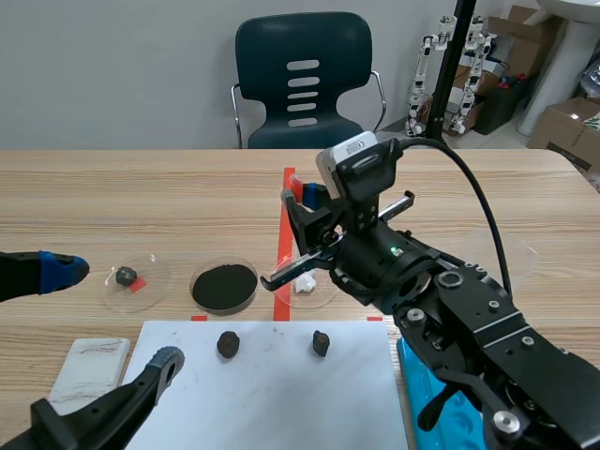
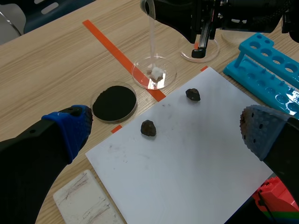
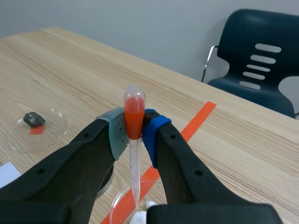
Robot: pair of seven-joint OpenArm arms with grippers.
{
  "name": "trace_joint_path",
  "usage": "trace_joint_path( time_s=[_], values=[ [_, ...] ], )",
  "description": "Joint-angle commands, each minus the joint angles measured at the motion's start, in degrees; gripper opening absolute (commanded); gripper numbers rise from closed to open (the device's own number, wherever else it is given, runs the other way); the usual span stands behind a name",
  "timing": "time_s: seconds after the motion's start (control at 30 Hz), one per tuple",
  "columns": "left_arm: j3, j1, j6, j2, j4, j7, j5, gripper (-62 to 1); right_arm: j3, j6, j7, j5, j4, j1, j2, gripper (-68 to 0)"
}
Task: Squeeze the dropper onto the mineral
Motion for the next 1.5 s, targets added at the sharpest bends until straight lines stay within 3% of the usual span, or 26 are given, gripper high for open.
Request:
trace_joint_path(
  time_s=[0.0, 0.37, 1.07, 1.47],
  values=[
    [0.3, 0.2, 0.1, 0.1, 1.0, -0.9, -0.6, 1.4, 0.2, 0.1, 1.1, 0.4, 0.3, 1.2, 0.0, -59.2],
    [0.3, 0.2, 0.1, 0.1, 1.0, -0.9, -0.6, 1.4, 0.2, -1.2, 0.8, 0.2, 0.0, 1.2, 0.0, -59.2],
    [0.3, 0.2, 0.1, 0.1, 1.0, -0.9, -0.6, 1.4, 0.2, -1.2, -0.5, 0.2, 0.0, 1.2, 0.0, -59.2],
    [0.3, 0.2, 0.1, 0.1, 1.0, -0.9, -0.6, 1.4, 0.2, -1.2, -0.5, 0.0, 0.0, 1.2, 0.0, -66.5]
  ],
)
